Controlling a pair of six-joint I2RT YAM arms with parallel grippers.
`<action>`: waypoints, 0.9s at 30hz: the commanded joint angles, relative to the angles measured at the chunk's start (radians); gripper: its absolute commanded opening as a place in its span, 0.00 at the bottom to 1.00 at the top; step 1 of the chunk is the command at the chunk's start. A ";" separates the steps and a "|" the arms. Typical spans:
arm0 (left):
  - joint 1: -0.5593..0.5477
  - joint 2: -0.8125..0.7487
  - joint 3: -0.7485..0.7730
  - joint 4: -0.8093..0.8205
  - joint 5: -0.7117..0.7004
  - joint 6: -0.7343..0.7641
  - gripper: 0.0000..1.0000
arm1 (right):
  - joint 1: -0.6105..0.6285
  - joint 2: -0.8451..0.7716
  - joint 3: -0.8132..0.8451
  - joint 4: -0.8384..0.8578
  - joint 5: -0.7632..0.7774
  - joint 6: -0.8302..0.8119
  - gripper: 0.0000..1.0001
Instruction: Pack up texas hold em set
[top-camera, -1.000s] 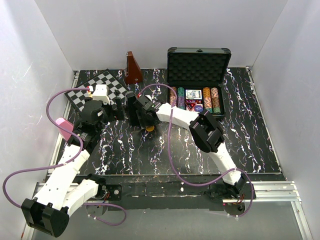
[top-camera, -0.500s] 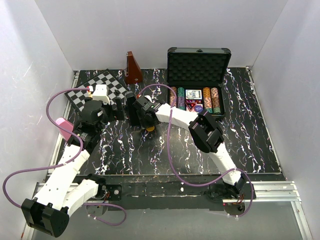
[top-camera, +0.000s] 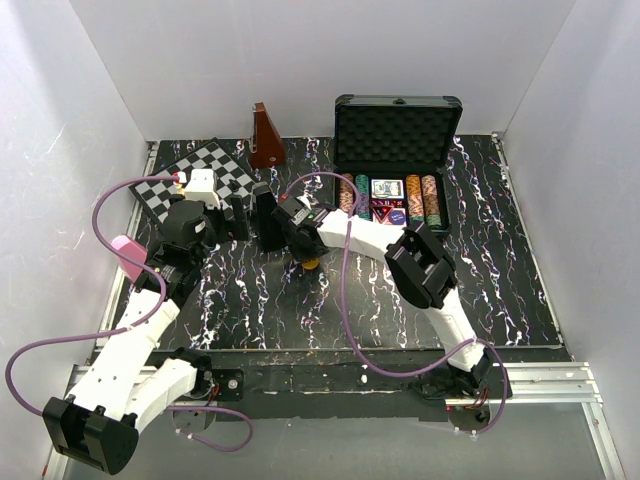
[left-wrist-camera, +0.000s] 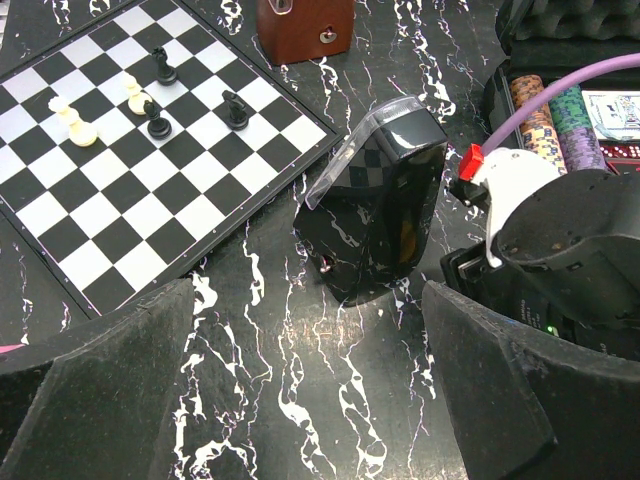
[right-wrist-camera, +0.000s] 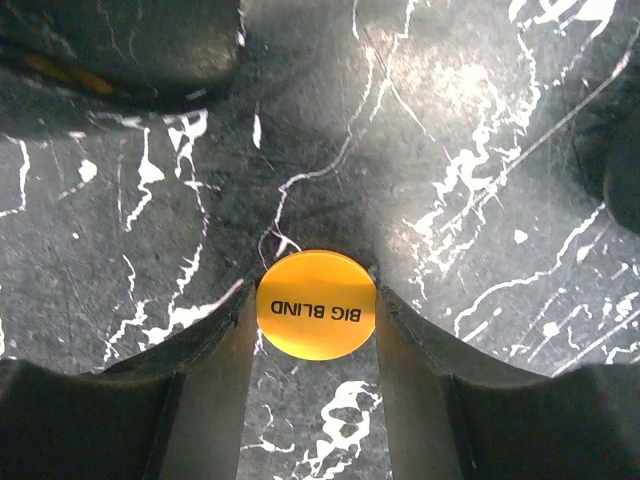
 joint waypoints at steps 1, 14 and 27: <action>-0.003 -0.015 0.000 0.003 -0.017 0.008 0.98 | -0.009 -0.092 -0.023 -0.050 0.019 -0.010 0.48; -0.002 -0.008 -0.001 0.003 -0.012 0.006 0.98 | -0.128 -0.236 -0.087 -0.038 0.042 -0.062 0.47; -0.002 -0.002 0.000 0.003 -0.014 0.008 0.98 | -0.423 -0.271 -0.075 0.028 0.038 -0.183 0.46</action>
